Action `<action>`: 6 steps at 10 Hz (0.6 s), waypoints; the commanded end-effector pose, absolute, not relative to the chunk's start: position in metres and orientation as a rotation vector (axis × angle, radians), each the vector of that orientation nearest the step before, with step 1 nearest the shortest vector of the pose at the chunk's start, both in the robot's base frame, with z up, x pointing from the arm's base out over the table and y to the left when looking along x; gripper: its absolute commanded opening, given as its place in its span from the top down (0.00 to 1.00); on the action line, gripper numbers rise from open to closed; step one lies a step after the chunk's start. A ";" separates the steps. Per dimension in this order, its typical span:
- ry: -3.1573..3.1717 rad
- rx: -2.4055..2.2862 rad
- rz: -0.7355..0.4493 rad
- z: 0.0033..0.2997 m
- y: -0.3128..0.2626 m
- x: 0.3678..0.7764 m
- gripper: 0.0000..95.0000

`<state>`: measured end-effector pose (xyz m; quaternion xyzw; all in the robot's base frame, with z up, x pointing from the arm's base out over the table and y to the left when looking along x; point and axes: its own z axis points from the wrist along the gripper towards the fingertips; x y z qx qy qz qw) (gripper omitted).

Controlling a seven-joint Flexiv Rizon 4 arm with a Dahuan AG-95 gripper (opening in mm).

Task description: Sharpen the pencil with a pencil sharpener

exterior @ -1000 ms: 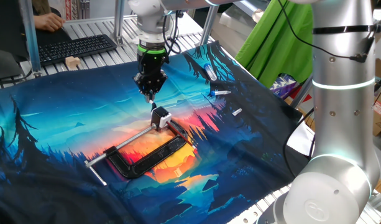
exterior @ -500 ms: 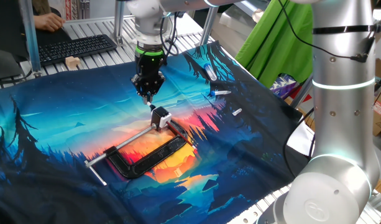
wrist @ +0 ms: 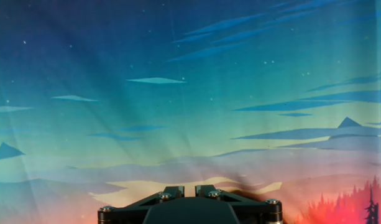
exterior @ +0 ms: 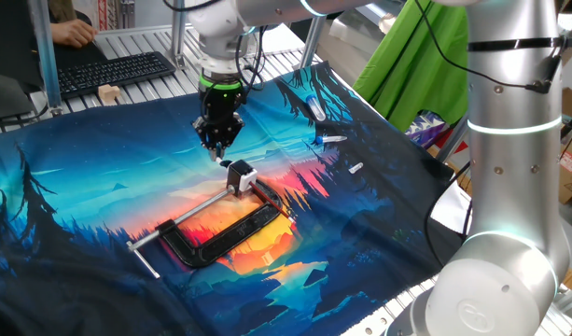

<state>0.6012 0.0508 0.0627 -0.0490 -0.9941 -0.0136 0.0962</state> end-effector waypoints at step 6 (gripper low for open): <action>-2.961 -0.144 -0.033 0.051 0.052 0.602 1.00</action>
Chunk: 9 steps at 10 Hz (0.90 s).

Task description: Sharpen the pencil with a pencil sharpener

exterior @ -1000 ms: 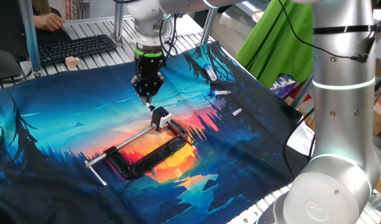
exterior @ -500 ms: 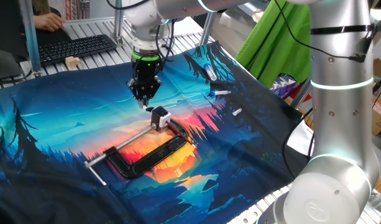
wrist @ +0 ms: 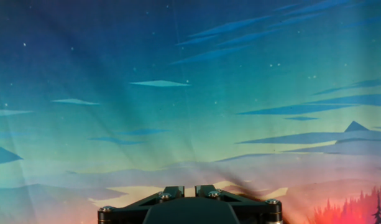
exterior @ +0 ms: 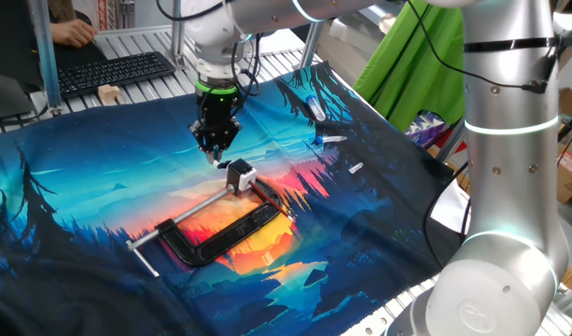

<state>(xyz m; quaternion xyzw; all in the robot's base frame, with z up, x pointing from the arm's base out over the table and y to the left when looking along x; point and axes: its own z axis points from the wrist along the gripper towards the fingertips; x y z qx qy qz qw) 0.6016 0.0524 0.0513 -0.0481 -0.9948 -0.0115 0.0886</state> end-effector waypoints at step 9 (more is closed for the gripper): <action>-3.011 -0.119 -0.022 0.033 0.043 0.606 1.00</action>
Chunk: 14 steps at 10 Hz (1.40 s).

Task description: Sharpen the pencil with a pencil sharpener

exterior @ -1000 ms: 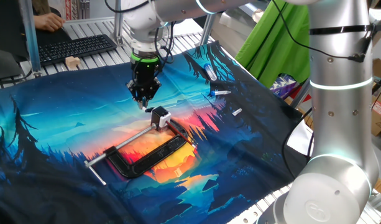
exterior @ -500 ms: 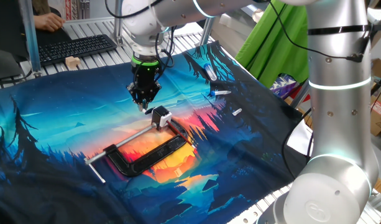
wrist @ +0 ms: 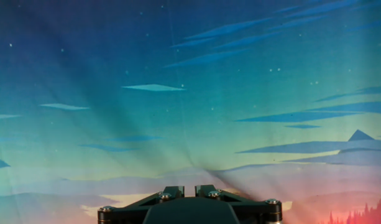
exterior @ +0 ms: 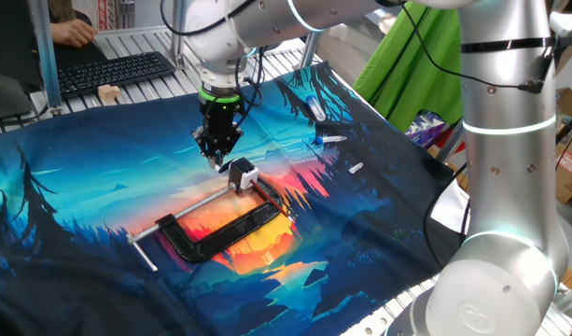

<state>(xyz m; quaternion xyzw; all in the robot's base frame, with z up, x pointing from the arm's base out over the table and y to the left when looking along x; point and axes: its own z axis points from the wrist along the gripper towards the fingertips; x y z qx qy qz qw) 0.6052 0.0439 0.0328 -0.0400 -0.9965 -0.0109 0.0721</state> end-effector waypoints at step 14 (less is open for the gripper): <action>-3.016 -0.030 0.038 0.015 0.021 0.614 1.00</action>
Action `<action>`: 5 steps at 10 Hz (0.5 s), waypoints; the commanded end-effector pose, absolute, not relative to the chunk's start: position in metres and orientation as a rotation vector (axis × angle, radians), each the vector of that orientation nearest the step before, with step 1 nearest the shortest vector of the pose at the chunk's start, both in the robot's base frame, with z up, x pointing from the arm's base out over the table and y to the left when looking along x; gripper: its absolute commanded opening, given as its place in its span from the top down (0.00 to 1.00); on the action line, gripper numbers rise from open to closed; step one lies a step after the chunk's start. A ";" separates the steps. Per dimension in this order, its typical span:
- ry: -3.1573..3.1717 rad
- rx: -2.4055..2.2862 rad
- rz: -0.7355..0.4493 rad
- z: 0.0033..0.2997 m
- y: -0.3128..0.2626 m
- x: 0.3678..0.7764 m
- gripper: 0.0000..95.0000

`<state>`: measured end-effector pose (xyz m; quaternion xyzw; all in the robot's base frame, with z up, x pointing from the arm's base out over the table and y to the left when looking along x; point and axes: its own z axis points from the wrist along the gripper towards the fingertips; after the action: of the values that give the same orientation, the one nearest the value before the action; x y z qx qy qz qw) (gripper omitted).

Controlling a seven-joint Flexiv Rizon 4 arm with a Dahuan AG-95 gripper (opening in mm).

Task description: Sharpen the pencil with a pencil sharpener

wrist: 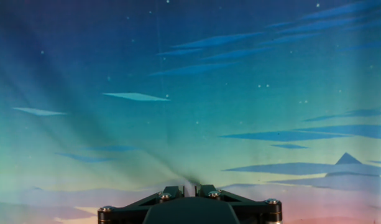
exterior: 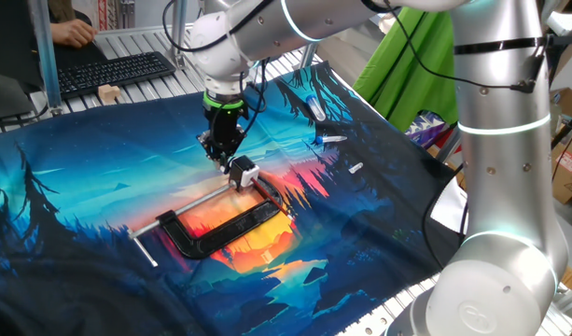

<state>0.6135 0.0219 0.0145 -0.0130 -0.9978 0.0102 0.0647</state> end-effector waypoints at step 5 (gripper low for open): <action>-3.024 0.025 0.045 0.012 0.008 0.616 1.00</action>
<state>0.6153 0.0066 0.0113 0.0089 -0.9982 0.0148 0.0573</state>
